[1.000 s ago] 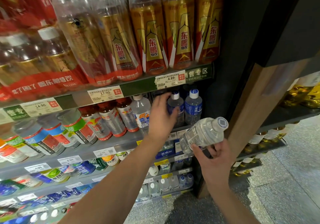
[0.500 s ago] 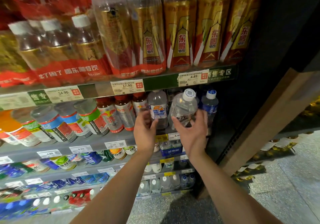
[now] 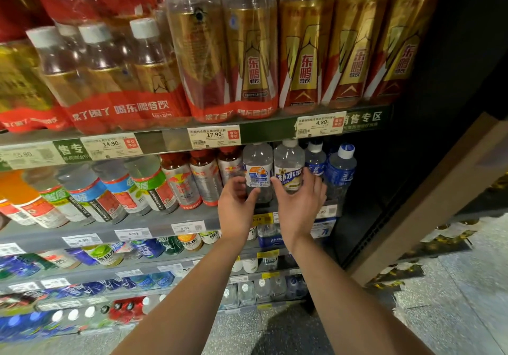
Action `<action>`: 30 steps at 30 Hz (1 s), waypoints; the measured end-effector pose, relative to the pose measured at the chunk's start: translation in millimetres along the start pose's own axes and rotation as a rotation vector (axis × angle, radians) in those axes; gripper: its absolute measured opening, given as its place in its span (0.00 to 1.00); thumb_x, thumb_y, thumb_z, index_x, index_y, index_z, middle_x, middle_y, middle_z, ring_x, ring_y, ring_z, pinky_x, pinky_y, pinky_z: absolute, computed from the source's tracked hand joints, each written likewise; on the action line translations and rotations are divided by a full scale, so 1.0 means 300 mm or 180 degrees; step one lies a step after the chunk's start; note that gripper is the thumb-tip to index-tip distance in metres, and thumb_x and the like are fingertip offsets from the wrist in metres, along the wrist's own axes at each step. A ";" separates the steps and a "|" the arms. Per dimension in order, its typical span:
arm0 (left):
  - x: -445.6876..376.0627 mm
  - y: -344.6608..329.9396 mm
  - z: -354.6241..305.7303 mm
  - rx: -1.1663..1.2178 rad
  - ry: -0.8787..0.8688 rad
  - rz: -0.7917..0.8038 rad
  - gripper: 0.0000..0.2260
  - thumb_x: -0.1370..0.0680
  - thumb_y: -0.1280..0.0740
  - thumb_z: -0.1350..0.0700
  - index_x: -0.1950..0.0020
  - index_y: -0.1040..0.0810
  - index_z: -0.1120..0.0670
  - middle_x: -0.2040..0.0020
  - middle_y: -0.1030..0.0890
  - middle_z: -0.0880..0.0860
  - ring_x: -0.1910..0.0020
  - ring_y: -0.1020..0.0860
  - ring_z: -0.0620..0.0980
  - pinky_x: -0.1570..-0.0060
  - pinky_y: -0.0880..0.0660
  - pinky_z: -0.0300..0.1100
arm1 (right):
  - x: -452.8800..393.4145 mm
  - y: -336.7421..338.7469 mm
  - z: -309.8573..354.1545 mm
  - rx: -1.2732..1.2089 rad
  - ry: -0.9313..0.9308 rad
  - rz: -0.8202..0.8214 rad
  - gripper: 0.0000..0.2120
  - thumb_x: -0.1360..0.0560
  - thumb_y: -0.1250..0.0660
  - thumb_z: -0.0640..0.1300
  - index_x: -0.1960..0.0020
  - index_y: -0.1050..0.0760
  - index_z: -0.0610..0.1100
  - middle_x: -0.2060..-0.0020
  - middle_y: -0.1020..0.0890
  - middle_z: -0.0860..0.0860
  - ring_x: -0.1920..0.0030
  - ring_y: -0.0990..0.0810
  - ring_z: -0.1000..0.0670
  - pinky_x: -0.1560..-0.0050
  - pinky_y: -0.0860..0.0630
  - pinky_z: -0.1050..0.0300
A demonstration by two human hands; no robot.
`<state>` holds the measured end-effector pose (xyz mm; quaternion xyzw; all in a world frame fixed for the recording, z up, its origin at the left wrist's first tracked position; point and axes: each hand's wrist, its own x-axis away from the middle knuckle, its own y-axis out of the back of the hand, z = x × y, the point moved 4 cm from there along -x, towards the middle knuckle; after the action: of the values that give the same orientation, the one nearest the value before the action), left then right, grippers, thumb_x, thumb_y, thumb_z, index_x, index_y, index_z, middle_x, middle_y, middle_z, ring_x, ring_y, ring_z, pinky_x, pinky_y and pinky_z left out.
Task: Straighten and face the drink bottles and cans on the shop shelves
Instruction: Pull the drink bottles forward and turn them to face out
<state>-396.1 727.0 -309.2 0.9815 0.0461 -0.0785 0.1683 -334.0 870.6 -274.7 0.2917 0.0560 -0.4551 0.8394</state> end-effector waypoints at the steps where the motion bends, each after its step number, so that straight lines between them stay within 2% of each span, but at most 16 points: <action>1: -0.001 0.000 0.001 0.0024 0.0017 0.0003 0.14 0.27 0.23 0.52 0.45 0.23 0.46 0.54 0.19 0.42 0.55 0.20 0.36 0.54 0.22 0.38 | -0.002 -0.001 -0.003 0.0001 -0.0008 0.0014 0.35 0.30 0.25 0.60 0.32 0.28 0.40 0.39 0.22 0.45 0.35 0.26 0.44 0.32 0.29 0.42; 4: -0.005 -0.002 0.004 0.0062 0.0066 -0.0039 0.14 0.27 0.23 0.51 0.45 0.22 0.47 0.54 0.18 0.44 0.54 0.19 0.39 0.50 0.19 0.47 | -0.020 -0.005 -0.006 -0.0212 -0.0017 0.0192 0.33 0.30 0.23 0.55 0.33 0.31 0.41 0.41 0.23 0.45 0.38 0.25 0.45 0.37 0.25 0.44; 6: 0.003 -0.005 -0.009 0.0081 0.0103 -0.0088 0.16 0.29 0.22 0.49 0.45 0.23 0.48 0.53 0.18 0.46 0.53 0.18 0.43 0.50 0.19 0.50 | -0.024 0.007 -0.018 -0.0380 -0.0030 0.0306 0.32 0.29 0.23 0.52 0.31 0.31 0.42 0.39 0.26 0.46 0.40 0.25 0.47 0.38 0.25 0.50; 7: 0.011 -0.012 -0.019 0.0096 0.0104 -0.0093 0.19 0.30 0.21 0.47 0.44 0.24 0.47 0.52 0.18 0.46 0.52 0.19 0.44 0.50 0.19 0.49 | -0.023 0.028 -0.031 -0.0505 -0.0036 0.0266 0.30 0.28 0.23 0.51 0.32 0.30 0.42 0.39 0.27 0.46 0.41 0.24 0.49 0.38 0.25 0.54; 9: 0.039 -0.032 -0.045 0.0039 0.0049 -0.0102 0.26 0.34 0.20 0.43 0.41 0.28 0.45 0.47 0.20 0.44 0.48 0.21 0.42 0.48 0.21 0.42 | -0.029 0.094 -0.080 -0.0552 0.0047 -0.0182 0.28 0.27 0.24 0.51 0.33 0.29 0.42 0.38 0.28 0.45 0.40 0.26 0.51 0.37 0.28 0.60; 11: 0.069 -0.058 -0.067 -0.0070 -0.0022 -0.0166 0.34 0.36 0.19 0.42 0.37 0.31 0.47 0.43 0.24 0.45 0.44 0.24 0.42 0.43 0.26 0.37 | -0.056 0.152 -0.147 -0.0344 -0.0058 -0.0492 0.31 0.25 0.26 0.51 0.29 0.33 0.39 0.34 0.29 0.40 0.33 0.30 0.45 0.31 0.31 0.52; 12: 0.079 -0.071 -0.077 -0.0149 -0.0058 -0.0220 0.36 0.37 0.18 0.43 0.36 0.31 0.50 0.42 0.26 0.46 0.43 0.26 0.43 0.41 0.28 0.36 | -0.079 0.165 -0.179 -0.0276 -0.0231 -0.0429 0.33 0.23 0.27 0.50 0.26 0.36 0.37 0.31 0.31 0.37 0.31 0.31 0.40 0.30 0.32 0.47; 14: 0.089 -0.098 -0.092 -0.0307 -0.0079 -0.0348 0.37 0.38 0.17 0.46 0.37 0.32 0.54 0.42 0.28 0.49 0.43 0.29 0.46 0.39 0.29 0.38 | -0.121 0.161 -0.238 -0.0225 -0.0542 -0.0086 0.32 0.22 0.29 0.48 0.25 0.38 0.36 0.30 0.30 0.37 0.30 0.30 0.38 0.30 0.32 0.48; 16: 0.090 -0.123 -0.101 -0.0279 0.0035 -0.0420 0.32 0.38 0.16 0.49 0.44 0.33 0.53 0.47 0.28 0.49 0.47 0.28 0.49 0.42 0.28 0.41 | -0.147 0.148 -0.268 -0.0215 -0.0547 0.0164 0.28 0.21 0.31 0.46 0.27 0.35 0.36 0.33 0.25 0.39 0.33 0.26 0.39 0.33 0.30 0.52; 17: 0.089 -0.136 -0.102 -0.0234 0.0118 -0.0416 0.30 0.37 0.16 0.49 0.47 0.33 0.52 0.50 0.28 0.49 0.50 0.28 0.49 0.46 0.27 0.42 | -0.153 0.146 -0.274 -0.0226 -0.0518 0.0184 0.27 0.21 0.31 0.44 0.27 0.35 0.37 0.34 0.23 0.40 0.34 0.25 0.39 0.34 0.29 0.51; 20: 0.087 -0.175 -0.092 -0.0232 0.0258 -0.0384 0.25 0.35 0.18 0.47 0.57 0.34 0.51 0.60 0.28 0.48 0.61 0.29 0.49 0.59 0.30 0.43 | -0.158 0.148 -0.284 -0.0218 -0.0465 0.0056 0.30 0.21 0.31 0.43 0.23 0.38 0.39 0.33 0.23 0.41 0.34 0.25 0.40 0.33 0.27 0.45; 22: 0.091 -0.199 -0.086 -0.0227 0.0323 -0.0339 0.22 0.32 0.20 0.48 0.63 0.33 0.52 0.68 0.29 0.48 0.69 0.32 0.48 0.65 0.34 0.43 | -0.154 0.150 -0.290 -0.0231 -0.0471 0.0035 0.32 0.21 0.31 0.42 0.22 0.40 0.40 0.33 0.23 0.41 0.35 0.23 0.39 0.36 0.25 0.45; 27: 0.097 -0.210 -0.096 -0.0393 0.0368 -0.0324 0.20 0.29 0.22 0.46 0.67 0.32 0.53 0.73 0.27 0.47 0.72 0.30 0.45 0.67 0.37 0.42 | -0.160 0.147 -0.305 -0.0330 -0.0574 0.0287 0.34 0.22 0.31 0.38 0.20 0.43 0.43 0.30 0.26 0.42 0.31 0.26 0.41 0.30 0.28 0.46; 30: 0.111 -0.174 -0.088 -0.0254 0.0371 -0.0162 0.21 0.29 0.22 0.47 0.68 0.33 0.52 0.73 0.28 0.49 0.73 0.31 0.47 0.70 0.34 0.45 | -0.122 0.171 -0.282 -0.0324 -0.0591 0.0124 0.34 0.22 0.30 0.39 0.21 0.41 0.41 0.30 0.26 0.40 0.31 0.26 0.41 0.33 0.32 0.56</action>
<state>-365.8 787.1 -307.0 0.9754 0.0838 -0.0236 0.2023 -299.8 964.5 -308.7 0.2063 -0.0046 -0.4603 0.8634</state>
